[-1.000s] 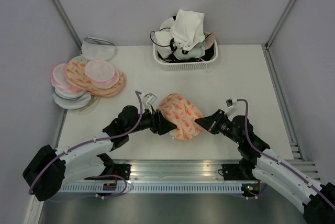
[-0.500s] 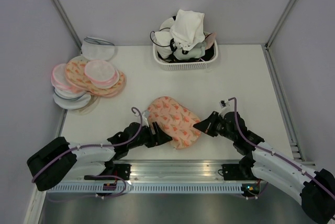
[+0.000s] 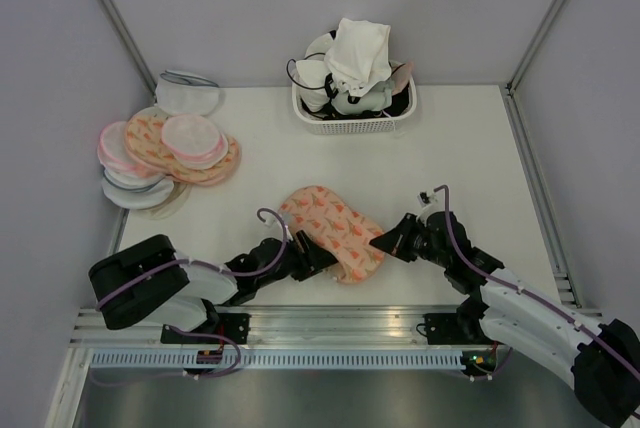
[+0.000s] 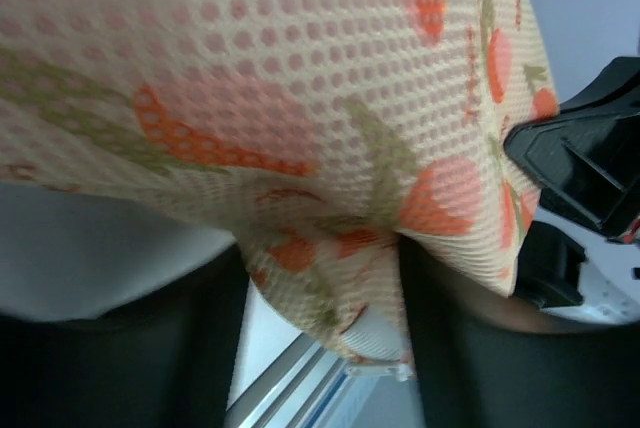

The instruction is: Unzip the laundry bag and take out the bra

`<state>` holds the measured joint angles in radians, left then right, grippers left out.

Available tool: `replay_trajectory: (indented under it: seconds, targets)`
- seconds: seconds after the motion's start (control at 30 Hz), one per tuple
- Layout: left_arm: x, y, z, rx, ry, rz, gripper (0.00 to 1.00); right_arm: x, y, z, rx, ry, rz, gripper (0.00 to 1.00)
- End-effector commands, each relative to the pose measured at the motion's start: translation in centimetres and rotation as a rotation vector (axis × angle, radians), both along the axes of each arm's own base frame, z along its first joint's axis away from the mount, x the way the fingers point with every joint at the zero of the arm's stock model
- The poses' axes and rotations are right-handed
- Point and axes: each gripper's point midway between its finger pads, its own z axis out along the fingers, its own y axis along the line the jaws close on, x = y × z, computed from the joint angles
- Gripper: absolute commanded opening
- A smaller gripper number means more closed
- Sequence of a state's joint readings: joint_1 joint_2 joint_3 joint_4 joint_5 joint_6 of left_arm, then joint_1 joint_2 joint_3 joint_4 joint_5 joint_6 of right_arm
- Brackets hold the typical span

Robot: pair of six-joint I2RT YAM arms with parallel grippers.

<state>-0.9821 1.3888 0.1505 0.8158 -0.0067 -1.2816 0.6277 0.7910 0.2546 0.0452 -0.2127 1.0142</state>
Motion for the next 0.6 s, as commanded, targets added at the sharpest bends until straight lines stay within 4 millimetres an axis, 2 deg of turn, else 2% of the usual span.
replay_trajectory:
  seconds: [0.0,0.03,0.07,0.1,0.3,0.33,0.37,0.4,0.47,0.5,0.57]
  targets:
    - [2.9,-1.6,5.1,-0.181,-0.07,0.142,0.5,-1.1,1.7,3.2,0.092,-0.018,0.096,0.0]
    - [2.9,-1.4,5.2,-0.186,-0.084,0.143,0.36,-1.2,1.6,3.2,0.09,-0.015,0.096,0.01]
    - [2.9,-1.3,5.3,-0.187,-0.091,0.147,0.1,-1.3,1.5,3.1,0.087,-0.014,0.095,0.0]
    - [3.0,-1.1,5.2,-0.182,-0.096,0.152,0.02,-1.3,1.5,3.1,0.086,-0.014,0.096,0.0]
    - [2.8,-1.0,5.7,-0.165,-0.119,0.139,0.02,-0.9,0.4,3.0,0.026,-0.023,0.062,0.0]
    - [2.9,-0.9,5.5,-0.15,-0.12,0.143,0.02,-0.4,0.2,3.7,0.001,-0.063,0.059,0.05]
    - [3.0,-0.3,5.0,-0.11,-0.112,0.167,0.02,-0.2,-0.2,3.8,-0.03,-0.075,0.047,0.21]
    - [3.3,-0.1,5.0,-0.091,-0.117,0.18,0.02,0.4,-1.2,4.0,-0.09,-0.082,0.001,0.56]
    - [4.0,0.9,4.8,-0.035,-0.132,0.238,0.02,1.0,-2.7,4.6,-0.187,-0.141,-0.025,0.64]
    - [4.2,1.5,4.5,0.013,-0.129,0.259,0.02,1.1,-3.7,5.0,-0.238,-0.145,-0.046,0.73]
    - [5.1,2.3,4.8,0.052,-0.161,0.315,0.02,2.0,-5.7,5.3,-0.336,-0.185,-0.113,0.77]
